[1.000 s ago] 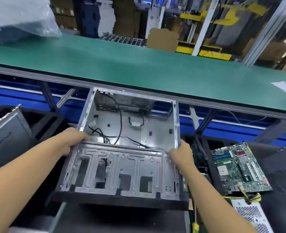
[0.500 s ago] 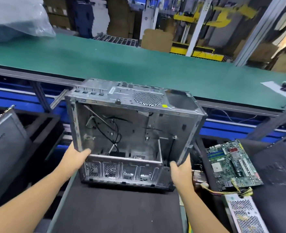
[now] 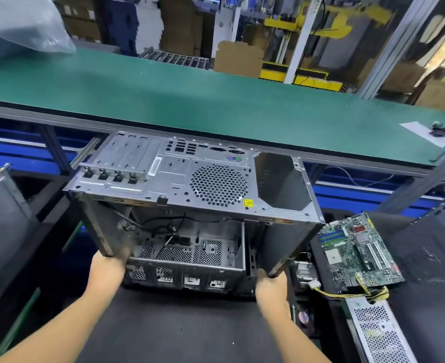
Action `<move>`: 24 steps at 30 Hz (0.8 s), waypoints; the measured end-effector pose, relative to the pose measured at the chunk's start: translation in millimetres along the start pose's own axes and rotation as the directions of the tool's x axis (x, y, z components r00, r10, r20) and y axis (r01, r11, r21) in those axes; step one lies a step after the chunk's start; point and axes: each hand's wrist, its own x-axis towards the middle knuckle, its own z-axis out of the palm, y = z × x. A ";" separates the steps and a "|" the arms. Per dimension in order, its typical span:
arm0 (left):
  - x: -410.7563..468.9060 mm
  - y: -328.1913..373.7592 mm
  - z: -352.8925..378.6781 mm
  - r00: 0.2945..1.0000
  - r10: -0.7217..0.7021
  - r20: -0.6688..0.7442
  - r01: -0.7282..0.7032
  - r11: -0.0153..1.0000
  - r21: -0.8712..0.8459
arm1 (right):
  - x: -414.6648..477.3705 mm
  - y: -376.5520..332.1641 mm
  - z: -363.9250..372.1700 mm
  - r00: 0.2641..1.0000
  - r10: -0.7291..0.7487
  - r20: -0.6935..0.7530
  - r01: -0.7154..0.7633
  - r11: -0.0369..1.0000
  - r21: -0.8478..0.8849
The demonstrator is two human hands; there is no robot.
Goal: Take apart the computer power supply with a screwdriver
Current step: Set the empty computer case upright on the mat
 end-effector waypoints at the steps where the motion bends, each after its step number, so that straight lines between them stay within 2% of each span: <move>1: 1.4 -3.9 0.4 1.000 -0.010 -0.001 0.010 1.000 -0.005 | 1.4 1.5 -0.2 1.000 -0.002 0.002 0.002 1.000 -0.013; 10: 5.6 -15.6 4.6 0.997 -0.044 -0.061 0.040 0.997 -0.065 | 9.4 7.8 2.6 0.999 -0.027 0.022 0.027 1.000 0.014; 15: 8.6 -12.3 5.4 0.998 -0.038 -0.042 0.037 0.999 -0.025 | 10.9 5.0 1.6 0.998 -0.013 0.054 0.012 1.000 0.014; 19: 11.6 -10.6 -1.9 1.000 -0.025 0.003 0.025 0.994 0.102 | 9.8 2.9 1.4 0.996 -0.002 0.089 0.000 1.000 0.027; 21: 12.6 -9.9 -8.1 0.989 -0.130 0.066 0.117 0.978 0.171 | 10.8 3.6 1.2 0.995 -0.009 0.104 0.007 1.000 0.015; 23: 8.8 -8.1 -9.2 0.961 -0.257 0.101 0.241 0.959 0.151 | 11.7 4.8 0.5 0.994 -0.013 0.110 0.013 1.000 0.006; 24: 8.6 -8.1 -8.0 0.957 -0.271 0.103 0.258 0.958 0.123 | 12.6 5.5 0.9 0.994 -0.008 0.108 0.006 1.000 0.020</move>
